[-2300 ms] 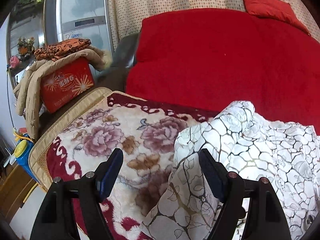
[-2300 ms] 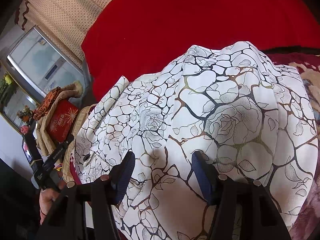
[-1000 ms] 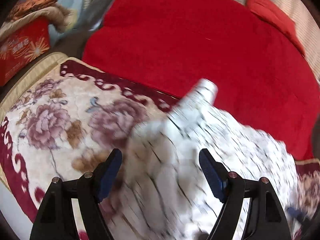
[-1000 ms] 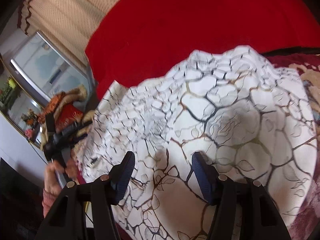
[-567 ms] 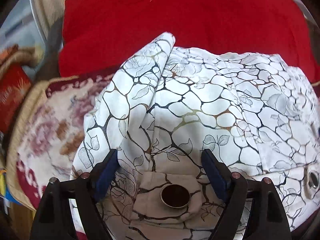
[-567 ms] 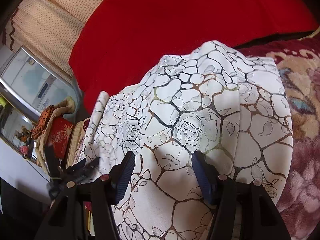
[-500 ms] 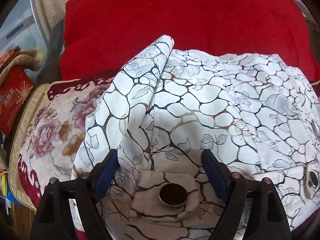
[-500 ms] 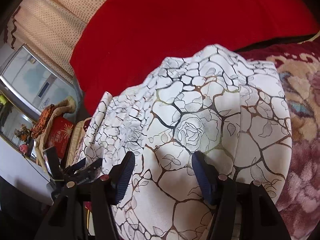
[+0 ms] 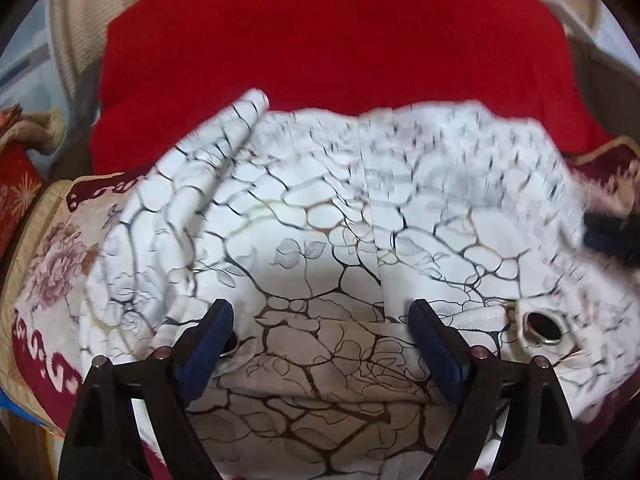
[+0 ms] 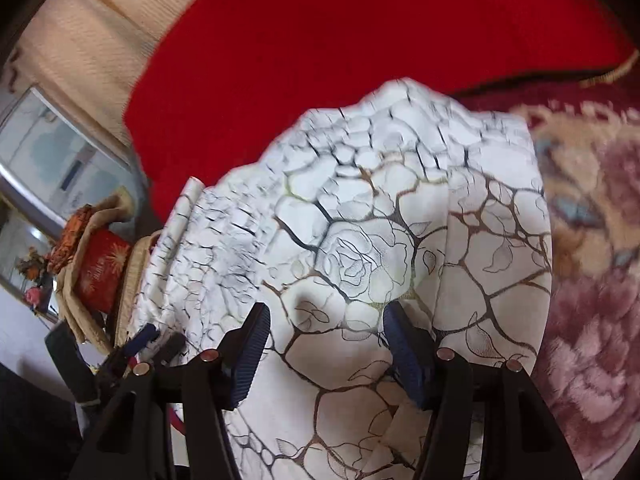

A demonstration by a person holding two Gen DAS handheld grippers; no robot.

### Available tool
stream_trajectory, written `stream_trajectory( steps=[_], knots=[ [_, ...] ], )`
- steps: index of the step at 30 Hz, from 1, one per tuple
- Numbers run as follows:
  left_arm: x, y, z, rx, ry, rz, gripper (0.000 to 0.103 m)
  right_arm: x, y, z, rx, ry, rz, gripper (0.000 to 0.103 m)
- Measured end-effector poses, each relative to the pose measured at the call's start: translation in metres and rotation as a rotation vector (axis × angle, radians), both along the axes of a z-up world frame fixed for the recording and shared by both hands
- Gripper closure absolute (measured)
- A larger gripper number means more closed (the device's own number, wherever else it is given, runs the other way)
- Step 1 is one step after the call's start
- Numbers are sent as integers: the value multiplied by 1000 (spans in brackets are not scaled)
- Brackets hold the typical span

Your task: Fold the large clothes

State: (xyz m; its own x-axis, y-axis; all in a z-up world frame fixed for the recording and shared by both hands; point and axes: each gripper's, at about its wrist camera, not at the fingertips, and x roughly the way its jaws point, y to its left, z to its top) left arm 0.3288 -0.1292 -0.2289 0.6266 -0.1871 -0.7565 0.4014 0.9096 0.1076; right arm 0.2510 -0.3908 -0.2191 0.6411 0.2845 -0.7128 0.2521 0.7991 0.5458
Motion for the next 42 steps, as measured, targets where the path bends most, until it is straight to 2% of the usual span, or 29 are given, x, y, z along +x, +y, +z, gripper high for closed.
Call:
stream_trajectory(
  steps=[2,6,10,18,20,22,24,27,30,32,34,37,40,42],
  knots=[
    [2,-3,-4,10,-2,-15,13,1,-2,2,11,-4,0,40],
    [9,5,-9,-53,23,-8,9,0,-6,5,28,-5,-3,39],
    [7,2,-13,-48,0,-1,9,1,-8,5,21,-9,1,40],
    [6,14,0,-100,46,-36,9,-8,-3,11,4,-51,12,40],
    [4,20,11,-98,6,-14,9,-10,-2,14,6,-73,15,40],
    [0,30,24,-87,-83,29,9,-15,2,19,6,-104,31,40],
    [0,43,33,-104,-127,63,9,-18,8,24,1,-138,52,40],
    [10,59,29,-96,-106,130,9,-18,21,27,-13,-156,99,40],
    [25,63,5,-15,-13,171,9,-8,30,13,-40,-73,123,40],
    [21,54,-1,77,-57,143,9,-3,35,8,-71,-55,126,40],
    [14,50,1,109,-92,120,9,-4,37,12,-80,-65,127,40],
    [7,55,13,54,-116,99,9,-7,35,21,-51,-110,107,40],
    [6,63,28,-1,-167,131,9,-12,32,29,-62,-156,68,40],
    [9,70,31,-6,-189,170,9,-11,30,32,-64,-163,42,40]
  ],
)
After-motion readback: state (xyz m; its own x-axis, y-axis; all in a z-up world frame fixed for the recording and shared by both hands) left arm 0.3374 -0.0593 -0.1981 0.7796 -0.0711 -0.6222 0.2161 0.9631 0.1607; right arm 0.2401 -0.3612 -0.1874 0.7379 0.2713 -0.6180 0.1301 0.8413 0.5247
